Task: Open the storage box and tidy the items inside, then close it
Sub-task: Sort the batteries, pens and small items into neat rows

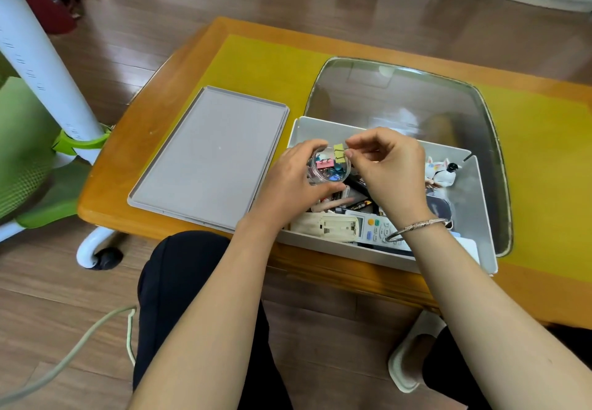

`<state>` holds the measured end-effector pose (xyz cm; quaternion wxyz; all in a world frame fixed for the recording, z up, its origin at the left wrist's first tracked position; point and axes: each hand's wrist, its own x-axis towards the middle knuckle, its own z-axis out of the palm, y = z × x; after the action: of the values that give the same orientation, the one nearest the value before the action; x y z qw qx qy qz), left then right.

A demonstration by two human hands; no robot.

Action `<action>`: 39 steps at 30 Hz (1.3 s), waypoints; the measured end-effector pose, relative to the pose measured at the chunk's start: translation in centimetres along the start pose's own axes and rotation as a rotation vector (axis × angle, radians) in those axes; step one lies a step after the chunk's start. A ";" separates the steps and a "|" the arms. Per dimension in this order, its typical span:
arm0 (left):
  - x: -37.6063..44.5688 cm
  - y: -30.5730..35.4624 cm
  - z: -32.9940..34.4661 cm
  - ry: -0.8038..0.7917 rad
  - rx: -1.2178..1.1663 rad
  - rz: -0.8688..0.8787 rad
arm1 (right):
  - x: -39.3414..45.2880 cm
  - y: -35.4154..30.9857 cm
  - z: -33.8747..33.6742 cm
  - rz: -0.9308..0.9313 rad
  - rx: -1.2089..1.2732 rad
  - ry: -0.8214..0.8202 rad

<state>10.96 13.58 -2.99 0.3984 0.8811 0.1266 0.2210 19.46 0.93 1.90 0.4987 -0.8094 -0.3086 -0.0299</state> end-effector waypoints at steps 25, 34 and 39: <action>0.1 -0.2 -0.1 -0.015 -0.014 0.011 | -0.7 0.7 -0.5 -0.136 -0.295 -0.208; -0.2 0.3 -0.3 -0.074 -0.086 0.028 | -1.4 1.2 -1.2 -0.180 -0.385 -0.321; -0.3 1.5 -0.5 -0.096 -0.438 -0.119 | -2.1 2.2 -4.5 -0.076 -0.068 -0.150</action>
<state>10.51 12.84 -1.66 0.5980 0.7742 0.1085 0.1769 20.13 -4.41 1.62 0.4448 -0.8137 -0.3742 0.0016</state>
